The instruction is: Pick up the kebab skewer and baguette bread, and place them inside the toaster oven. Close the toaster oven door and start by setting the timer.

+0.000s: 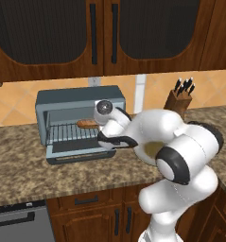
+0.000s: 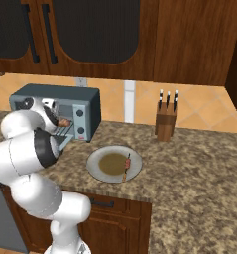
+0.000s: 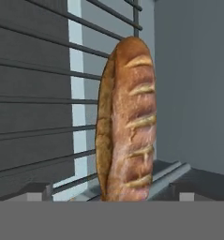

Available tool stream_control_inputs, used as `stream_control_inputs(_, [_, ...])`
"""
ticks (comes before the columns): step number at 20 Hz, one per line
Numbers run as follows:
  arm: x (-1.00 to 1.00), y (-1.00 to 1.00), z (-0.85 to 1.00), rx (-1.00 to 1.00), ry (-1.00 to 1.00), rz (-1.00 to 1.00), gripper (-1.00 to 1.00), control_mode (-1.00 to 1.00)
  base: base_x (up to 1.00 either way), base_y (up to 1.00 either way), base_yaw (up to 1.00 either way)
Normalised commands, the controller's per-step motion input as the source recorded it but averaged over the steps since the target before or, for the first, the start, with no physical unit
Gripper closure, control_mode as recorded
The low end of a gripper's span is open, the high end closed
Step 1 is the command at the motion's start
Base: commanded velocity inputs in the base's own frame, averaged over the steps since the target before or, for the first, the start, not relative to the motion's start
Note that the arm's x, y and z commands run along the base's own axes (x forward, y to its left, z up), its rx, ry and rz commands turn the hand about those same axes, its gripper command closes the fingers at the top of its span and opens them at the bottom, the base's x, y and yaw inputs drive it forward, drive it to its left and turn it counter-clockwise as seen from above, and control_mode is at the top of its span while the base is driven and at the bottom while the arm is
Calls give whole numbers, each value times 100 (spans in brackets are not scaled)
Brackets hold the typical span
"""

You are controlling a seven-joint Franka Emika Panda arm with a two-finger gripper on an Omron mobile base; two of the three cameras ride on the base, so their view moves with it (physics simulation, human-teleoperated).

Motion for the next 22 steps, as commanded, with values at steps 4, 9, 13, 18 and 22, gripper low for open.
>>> stream_control_inputs(4, [-60, -22, 61, 0, 6, 0, -100, -100, 0, 0, 0])
stream_control_inputs(9, [-59, -38, 68, 2, 8, -3, -100, -100, 0, 0, 0])
stream_control_inputs(13, [-85, -76, 46, 10, 13, -28, -100, -100, 0, 0, 0])
stream_control_inputs(18, [-54, -98, 4, 3, 20, -53, -100, -100, 0, 0, 0])
stream_control_inputs(22, [-14, -97, 4, 7, 22, -69, -100, -100, 0, 0, 0])
